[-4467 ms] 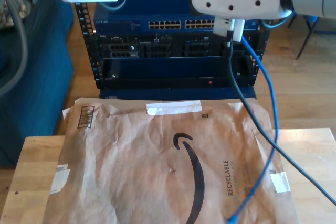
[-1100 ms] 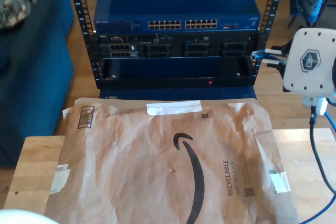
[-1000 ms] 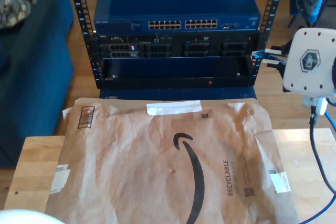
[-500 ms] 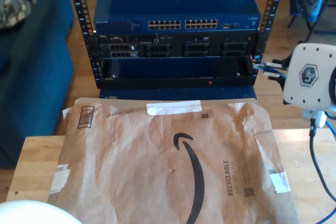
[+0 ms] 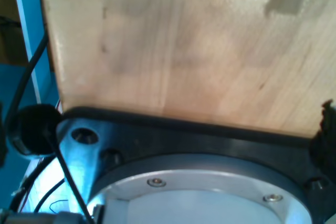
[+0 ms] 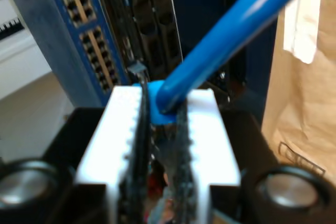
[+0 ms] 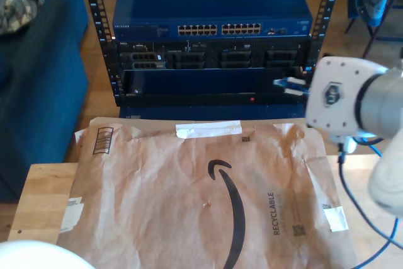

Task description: Grab the cable and plug it in

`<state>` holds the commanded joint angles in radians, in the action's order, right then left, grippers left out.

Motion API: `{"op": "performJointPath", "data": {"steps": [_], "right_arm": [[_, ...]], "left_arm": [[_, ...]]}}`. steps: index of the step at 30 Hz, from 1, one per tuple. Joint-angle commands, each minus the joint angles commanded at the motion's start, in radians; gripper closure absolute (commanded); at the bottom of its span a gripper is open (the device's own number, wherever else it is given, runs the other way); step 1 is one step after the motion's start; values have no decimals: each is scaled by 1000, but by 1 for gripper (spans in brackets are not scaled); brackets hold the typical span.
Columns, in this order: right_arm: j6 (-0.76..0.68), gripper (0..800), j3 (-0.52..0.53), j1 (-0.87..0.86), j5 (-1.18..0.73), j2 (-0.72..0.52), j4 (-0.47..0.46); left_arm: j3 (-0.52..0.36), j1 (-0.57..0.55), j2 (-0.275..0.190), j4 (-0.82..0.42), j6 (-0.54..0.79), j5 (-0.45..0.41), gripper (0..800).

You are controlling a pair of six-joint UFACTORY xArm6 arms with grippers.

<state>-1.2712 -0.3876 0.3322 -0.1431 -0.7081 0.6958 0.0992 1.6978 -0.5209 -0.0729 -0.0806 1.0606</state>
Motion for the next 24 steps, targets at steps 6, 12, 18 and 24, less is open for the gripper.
{"op": "performJointPath", "data": {"steps": [6,12,18,24], "right_arm": [[3,799,-28,2,51,48,-20],[-3,800,-9,2,117,92,-17],[-3,800,-25,-2,216,189,-17],[-5,800,-14,37,298,236,-14]], "left_arm": [[0,0,0,0,0,0,1],[0,-2,0,0,0,0,0],[0,-2,0,0,0,0,1],[0,0,0,0,0,0,1]]}}
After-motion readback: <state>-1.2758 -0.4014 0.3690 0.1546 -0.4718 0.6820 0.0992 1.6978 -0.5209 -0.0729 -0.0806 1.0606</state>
